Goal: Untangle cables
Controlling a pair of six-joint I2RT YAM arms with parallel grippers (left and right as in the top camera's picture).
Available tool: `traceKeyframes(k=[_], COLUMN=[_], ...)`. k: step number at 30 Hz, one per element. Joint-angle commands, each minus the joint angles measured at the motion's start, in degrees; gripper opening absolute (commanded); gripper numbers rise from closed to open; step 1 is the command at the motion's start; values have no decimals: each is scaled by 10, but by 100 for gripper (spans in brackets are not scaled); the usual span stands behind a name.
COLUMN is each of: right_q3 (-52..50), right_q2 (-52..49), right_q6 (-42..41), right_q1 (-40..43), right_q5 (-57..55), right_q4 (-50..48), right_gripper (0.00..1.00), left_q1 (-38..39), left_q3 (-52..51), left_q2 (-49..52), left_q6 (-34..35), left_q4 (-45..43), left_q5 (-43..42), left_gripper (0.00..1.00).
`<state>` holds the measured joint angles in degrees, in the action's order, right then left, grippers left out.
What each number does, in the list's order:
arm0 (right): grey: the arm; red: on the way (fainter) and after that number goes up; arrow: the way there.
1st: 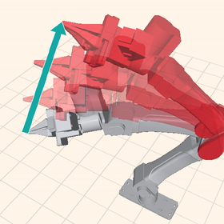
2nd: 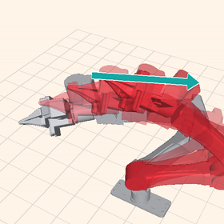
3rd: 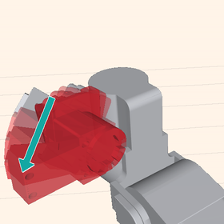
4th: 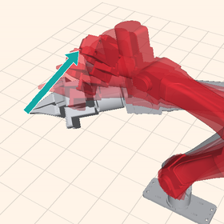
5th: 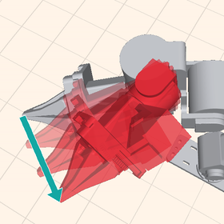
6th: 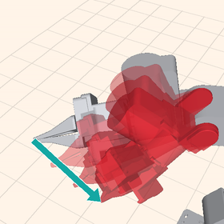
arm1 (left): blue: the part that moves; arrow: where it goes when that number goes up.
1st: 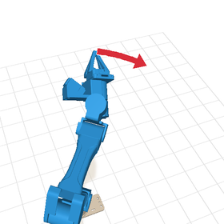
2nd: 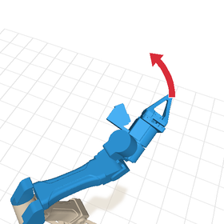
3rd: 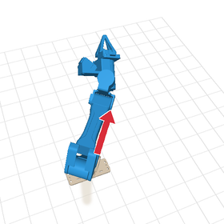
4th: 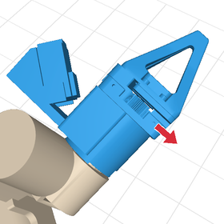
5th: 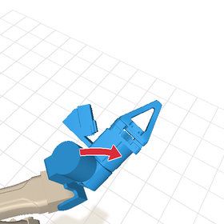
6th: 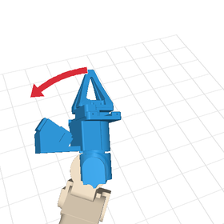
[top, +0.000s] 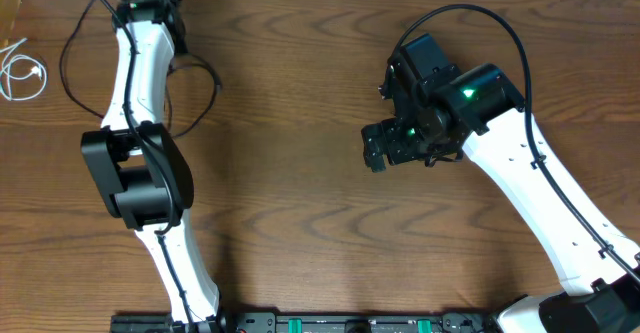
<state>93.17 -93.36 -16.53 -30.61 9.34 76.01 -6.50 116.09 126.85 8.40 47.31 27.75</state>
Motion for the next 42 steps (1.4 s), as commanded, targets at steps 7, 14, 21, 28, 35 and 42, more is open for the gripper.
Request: traceKeyframes(k=[7,14,21,28,35,42], right_q3=[-2,-2,-2,-2,-2,-2], right_q2=[1,1,1,1,1,1], right_q6=[-8,-8,-8,-8,-8,-8], right_q1=[-2,-2,-2,-2,-2,-2], right_q5=[0,0,0,0,0,0], right_q4=[0,0,0,0,0,0], right_gripper=[99,99,99,99,99,99], left_q1=[-5,-15,-8,17,41,52], left_q3=[-6,-68,-73,-57,-57,-57], left_q2=[-15,20,24,-69,-204,-259], left_q6=[104,95,41,42,111,142], left_q4=[2,7,12,-12,-68,18], left_q5=[225,211,136,-129,-158,-344], left_gripper=[8,64,79,90,97,97])
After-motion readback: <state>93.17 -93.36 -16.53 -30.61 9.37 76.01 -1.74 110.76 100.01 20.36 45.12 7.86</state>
